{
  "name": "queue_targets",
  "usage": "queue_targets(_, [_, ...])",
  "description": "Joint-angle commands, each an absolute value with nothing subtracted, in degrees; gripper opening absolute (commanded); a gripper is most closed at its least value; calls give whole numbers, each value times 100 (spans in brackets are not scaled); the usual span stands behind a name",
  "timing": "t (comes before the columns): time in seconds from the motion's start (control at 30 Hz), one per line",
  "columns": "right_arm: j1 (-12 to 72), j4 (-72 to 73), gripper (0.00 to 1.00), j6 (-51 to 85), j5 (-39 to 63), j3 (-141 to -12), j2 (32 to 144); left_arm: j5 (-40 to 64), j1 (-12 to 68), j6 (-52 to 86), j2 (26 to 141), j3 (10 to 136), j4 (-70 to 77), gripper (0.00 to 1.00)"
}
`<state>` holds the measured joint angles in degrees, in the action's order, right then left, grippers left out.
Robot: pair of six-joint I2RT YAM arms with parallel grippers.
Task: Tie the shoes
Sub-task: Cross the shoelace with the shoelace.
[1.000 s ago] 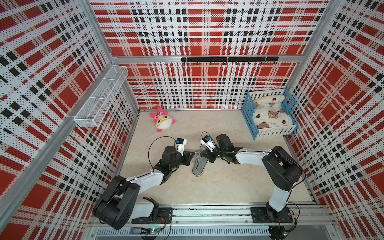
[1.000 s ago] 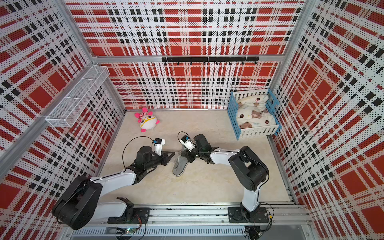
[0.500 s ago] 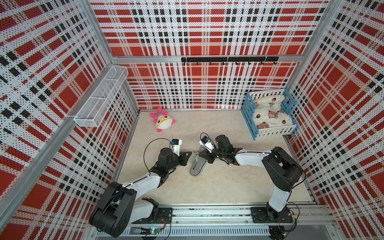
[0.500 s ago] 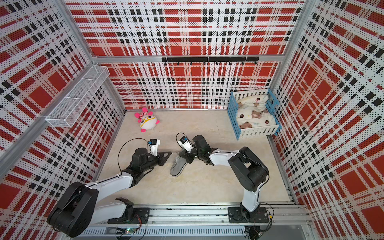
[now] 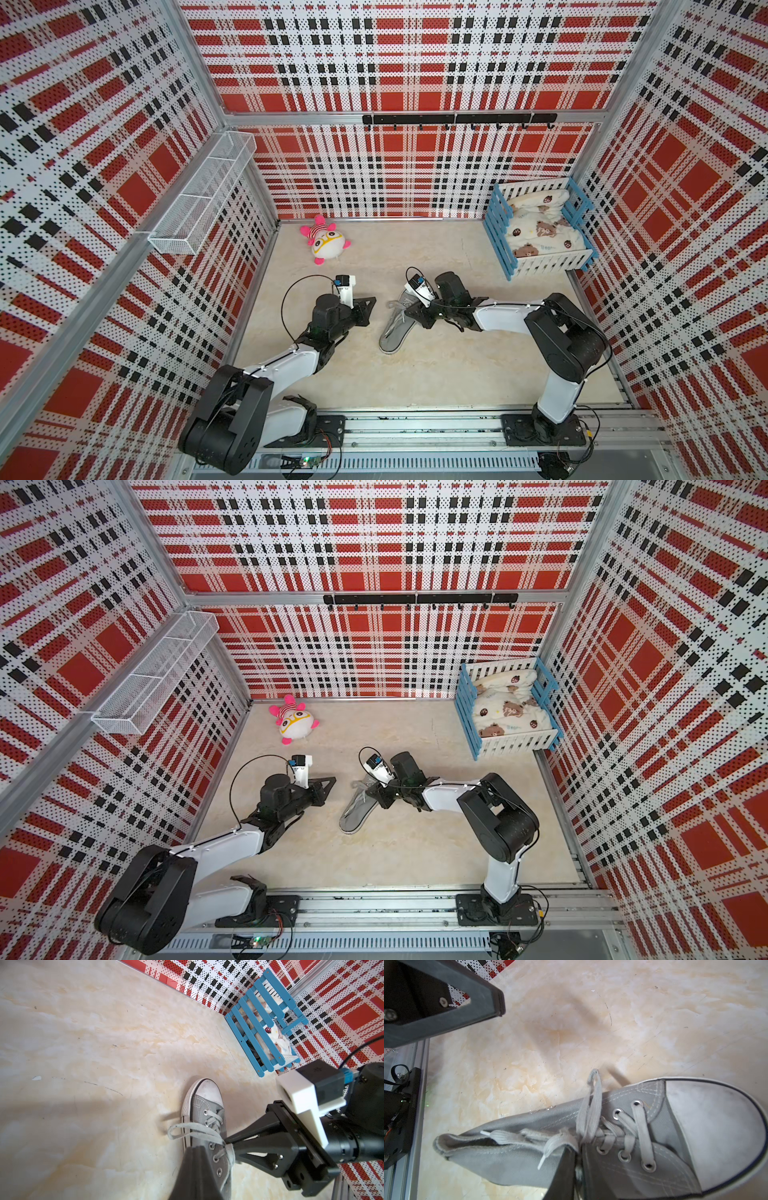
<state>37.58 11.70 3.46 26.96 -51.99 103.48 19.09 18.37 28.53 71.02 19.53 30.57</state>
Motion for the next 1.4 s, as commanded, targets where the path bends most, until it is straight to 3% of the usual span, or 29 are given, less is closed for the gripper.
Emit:
queue_targets(0.0, [3718,1053,15,392,2623,-5105,10232,2026,2003,2727,7156,1947,3252,0])
queue_targets(0.3, [3615,2052,15,1104,3289,-4939,10257,2065,2773,2269,8049,2348,3225,27])
queue_targets(0.5, [3612,2373,16,1424,3453,-4965,10360,2221,2841,2145,8465,2688,3219,37])
queue_targets(1.37, [3613,2321,19,1678,3544,-5178,10547,2348,2795,1790,8467,2739,3133,45])
